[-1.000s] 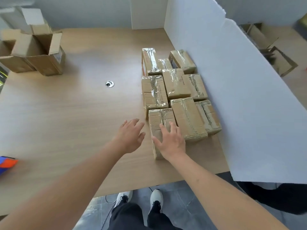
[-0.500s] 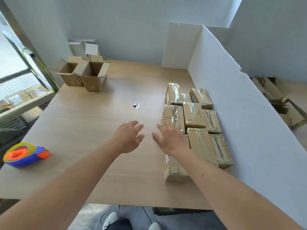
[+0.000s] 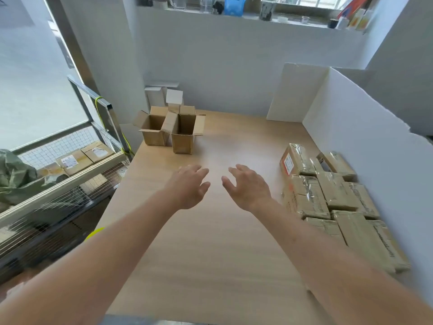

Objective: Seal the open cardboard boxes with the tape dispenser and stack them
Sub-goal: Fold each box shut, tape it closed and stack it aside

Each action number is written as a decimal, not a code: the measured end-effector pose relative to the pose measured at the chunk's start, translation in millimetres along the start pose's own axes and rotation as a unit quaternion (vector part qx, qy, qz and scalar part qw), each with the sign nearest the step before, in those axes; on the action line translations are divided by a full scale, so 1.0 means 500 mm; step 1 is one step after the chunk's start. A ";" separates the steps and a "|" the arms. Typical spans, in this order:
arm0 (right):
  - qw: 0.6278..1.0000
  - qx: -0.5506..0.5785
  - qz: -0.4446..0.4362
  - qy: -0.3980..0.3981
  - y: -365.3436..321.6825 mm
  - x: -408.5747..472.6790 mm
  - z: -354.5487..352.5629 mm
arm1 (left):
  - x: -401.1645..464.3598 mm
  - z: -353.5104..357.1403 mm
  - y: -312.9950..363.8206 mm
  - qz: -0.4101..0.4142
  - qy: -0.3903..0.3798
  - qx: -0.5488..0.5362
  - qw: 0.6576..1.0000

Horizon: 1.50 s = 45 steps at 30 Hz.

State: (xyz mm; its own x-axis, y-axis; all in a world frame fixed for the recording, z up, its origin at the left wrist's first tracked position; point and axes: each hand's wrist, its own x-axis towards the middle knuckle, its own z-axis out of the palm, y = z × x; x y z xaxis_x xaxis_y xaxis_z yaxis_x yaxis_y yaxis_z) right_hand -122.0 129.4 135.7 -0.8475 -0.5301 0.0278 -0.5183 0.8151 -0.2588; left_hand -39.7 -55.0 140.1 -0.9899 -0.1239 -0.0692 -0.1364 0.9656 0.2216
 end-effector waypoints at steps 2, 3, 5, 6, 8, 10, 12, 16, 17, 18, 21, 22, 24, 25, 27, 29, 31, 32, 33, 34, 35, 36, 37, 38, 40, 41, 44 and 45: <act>1.000 0.009 0.009 0.001 -0.064 0.027 0.014 | 0.004 -0.025 -0.067 0.009 -0.001 0.003 1.000; 1.000 0.011 0.012 -0.002 -0.093 0.040 0.021 | 0.006 -0.037 -0.098 0.010 0.000 0.003 1.000; 1.000 0.007 0.008 -0.007 -0.142 0.066 0.031 | 0.011 -0.056 -0.152 0.006 0.004 0.000 1.000; 1.000 0.002 0.006 -0.008 -0.162 0.081 0.035 | 0.015 -0.064 -0.176 0.005 0.004 -0.002 1.000; 1.000 -0.005 0.006 -0.009 -0.194 0.110 0.044 | 0.027 -0.075 -0.221 0.003 0.002 -0.005 1.000; 1.000 0.001 0.006 -0.015 -0.218 0.143 0.053 | 0.043 -0.080 -0.261 -0.005 -0.004 -0.009 1.000; 1.000 0.011 0.003 -0.023 -0.233 0.176 0.066 | 0.062 -0.078 -0.296 -0.013 -0.010 -0.009 1.000; 0.999 0.023 -0.004 -0.041 -0.252 0.242 0.103 | 0.105 -0.068 -0.349 -0.032 -0.020 -0.016 0.999; 0.999 0.025 -0.007 -0.044 -0.254 0.259 0.113 | 0.118 -0.064 -0.360 -0.036 -0.021 -0.015 0.999; 0.998 0.029 -0.009 -0.049 -0.256 0.277 0.123 | 0.133 -0.061 -0.371 -0.040 -0.022 -0.014 0.999; 0.997 0.035 -0.021 -0.059 -0.257 0.339 0.152 | 0.182 -0.048 -0.400 -0.054 -0.025 -0.014 0.998; 0.997 0.035 -0.025 -0.060 -0.256 0.361 0.161 | 0.199 -0.043 -0.409 -0.058 -0.026 -0.015 0.998; 0.997 0.034 -0.029 -0.061 -0.253 0.405 0.179 | 0.232 -0.031 -0.427 -0.067 -0.027 -0.020 0.997; 0.997 0.033 -0.029 -0.062 -0.252 0.426 0.189 | 0.248 -0.025 -0.437 -0.071 -0.028 -0.022 0.997; 0.997 0.031 -0.028 -0.066 -0.251 0.466 0.210 | 0.279 -0.014 -0.455 -0.074 -0.029 -0.025 0.996; 0.997 0.031 -0.025 -0.069 -0.254 0.504 0.233 | 0.308 -0.006 -0.476 -0.078 -0.032 -0.030 0.996; 0.997 0.032 -0.020 -0.068 -0.263 0.543 0.255 | 0.338 0.004 -0.501 -0.078 -0.034 -0.034 0.996; 0.997 0.034 -0.016 -0.066 -0.269 0.563 0.266 | 0.355 0.009 -0.515 -0.078 -0.035 -0.036 0.996; 0.997 0.036 -0.012 -0.064 -0.275 0.583 0.278 | 0.372 0.014 -0.530 -0.078 -0.035 -0.040 0.996; 0.998 0.037 -0.009 -0.058 -0.282 0.603 0.290 | 0.390 0.019 -0.544 -0.076 -0.034 -0.044 0.996; 0.998 0.036 -0.006 -0.050 -0.288 0.623 0.303 | 0.407 0.025 -0.559 -0.074 -0.033 -0.049 0.996; 0.999 0.034 -0.001 -0.041 -0.296 0.643 0.316 | 0.424 0.031 -0.574 -0.069 -0.035 -0.052 0.996; 0.999 0.032 0.006 -0.033 -0.303 0.662 0.330 | 0.441 0.037 -0.589 -0.064 -0.039 -0.053 0.996; 0.999 0.028 0.014 -0.029 -0.310 0.682 0.344 | 0.458 0.044 -0.606 -0.059 -0.044 -0.053 0.996; 0.999 0.010 0.024 -0.023 -0.324 0.717 0.372 | 0.489 0.056 -0.640 -0.052 -0.050 -0.052 0.996; 0.999 0.000 0.028 -0.018 -0.329 0.737 0.386 | 0.504 0.062 -0.659 -0.051 -0.050 -0.052 0.996; 0.998 -0.036 0.039 -0.020 -0.331 0.784 0.423 | 0.533 0.077 -0.704 -0.045 -0.054 -0.051 0.996; 0.997 -0.051 0.045 -0.025 -0.327 0.796 0.430 | 0.538 0.082 -0.712 -0.041 -0.055 -0.052 0.996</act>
State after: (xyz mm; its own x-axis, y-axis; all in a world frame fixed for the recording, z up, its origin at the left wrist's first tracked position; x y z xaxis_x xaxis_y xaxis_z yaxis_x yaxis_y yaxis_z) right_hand -350.0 -265.1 -18.4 -0.8857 -0.4626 -0.0390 -0.4516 0.8780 -0.1586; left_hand -255.9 -422.7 2.9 -0.9656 -0.1709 -0.1958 -0.2264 0.9232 0.3105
